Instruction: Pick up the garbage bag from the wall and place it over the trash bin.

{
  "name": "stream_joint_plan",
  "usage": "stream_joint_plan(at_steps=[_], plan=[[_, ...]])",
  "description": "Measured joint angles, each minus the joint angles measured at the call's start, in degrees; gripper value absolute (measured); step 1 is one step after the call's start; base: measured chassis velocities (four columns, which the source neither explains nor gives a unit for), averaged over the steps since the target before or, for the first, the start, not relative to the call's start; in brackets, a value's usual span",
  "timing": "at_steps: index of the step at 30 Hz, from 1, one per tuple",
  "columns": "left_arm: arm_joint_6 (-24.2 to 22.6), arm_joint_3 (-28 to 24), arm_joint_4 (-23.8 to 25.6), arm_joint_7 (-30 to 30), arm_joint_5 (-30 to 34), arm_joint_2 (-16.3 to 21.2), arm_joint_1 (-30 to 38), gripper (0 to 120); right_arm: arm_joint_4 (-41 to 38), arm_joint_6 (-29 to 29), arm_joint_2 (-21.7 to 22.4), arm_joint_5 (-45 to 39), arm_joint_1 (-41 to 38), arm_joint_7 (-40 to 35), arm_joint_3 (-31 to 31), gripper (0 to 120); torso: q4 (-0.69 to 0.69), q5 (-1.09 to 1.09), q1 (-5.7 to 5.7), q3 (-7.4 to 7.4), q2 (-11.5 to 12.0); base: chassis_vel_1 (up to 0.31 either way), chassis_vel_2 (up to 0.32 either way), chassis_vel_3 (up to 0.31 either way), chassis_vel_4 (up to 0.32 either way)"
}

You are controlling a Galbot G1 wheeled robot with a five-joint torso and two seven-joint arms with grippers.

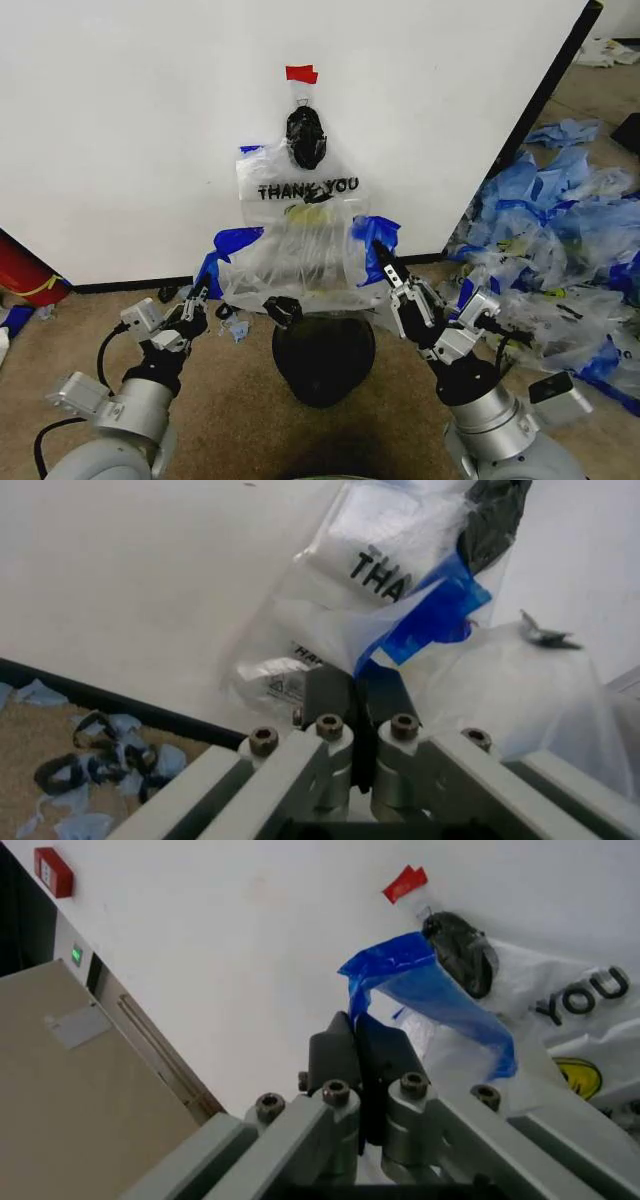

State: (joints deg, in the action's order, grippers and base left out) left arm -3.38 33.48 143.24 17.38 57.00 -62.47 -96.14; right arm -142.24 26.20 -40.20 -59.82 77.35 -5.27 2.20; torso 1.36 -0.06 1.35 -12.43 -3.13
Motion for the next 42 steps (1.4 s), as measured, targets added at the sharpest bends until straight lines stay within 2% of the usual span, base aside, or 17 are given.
stream_joint_plan(at_steps=[10, 22, 29, 38, 42], plan=[[0.6, -2.2, 0.0, 0.4, 0.1, -0.8, 2.7, 0, 2.3, -0.9, -0.6, -0.7, -2.9, -0.3, -1.2, 0, 0.0, -0.01, 0.0, 0.0, 0.0, 0.0, 0.0, 0.0, 0.0], [1.9, -2.6, -5.7, 0.3, 0.4, 0.4, 7.2, 0, 6.7, -1.1, -3.7, 0.9, -6.6, -0.3, -6.8, 0, 0.0, -0.02, 0.0, 0.0, 0.0, 0.0, 0.0, 0.0, 0.0], [2.0, -3.0, -7.1, 0.3, 0.3, 0.5, 8.4, 0, 8.9, -0.5, -4.6, 2.0, -6.5, 0.0, -6.8, 0, 0.0, 0.0, 0.0, -0.01, 0.0, 0.0, 0.0, 0.0, 0.0], [1.3, -2.4, -3.9, 1.1, 1.8, 0.1, 8.3, 0, 7.3, 0.4, -1.0, 0.7, -5.7, 0.6, -4.0, 0, 0.0, 0.0, 0.0, 0.0, 0.0, 0.0, 0.0, 0.0, 0.0], [-0.7, -1.7, -0.4, 2.3, 5.6, 0.1, 8.3, 0, 5.8, 0.3, -0.1, -0.1, -6.1, 0.1, -3.4, 0, 0.0, 0.02, 0.0, 0.0, 0.0, 0.0, 0.0, 0.0, 0.0]])
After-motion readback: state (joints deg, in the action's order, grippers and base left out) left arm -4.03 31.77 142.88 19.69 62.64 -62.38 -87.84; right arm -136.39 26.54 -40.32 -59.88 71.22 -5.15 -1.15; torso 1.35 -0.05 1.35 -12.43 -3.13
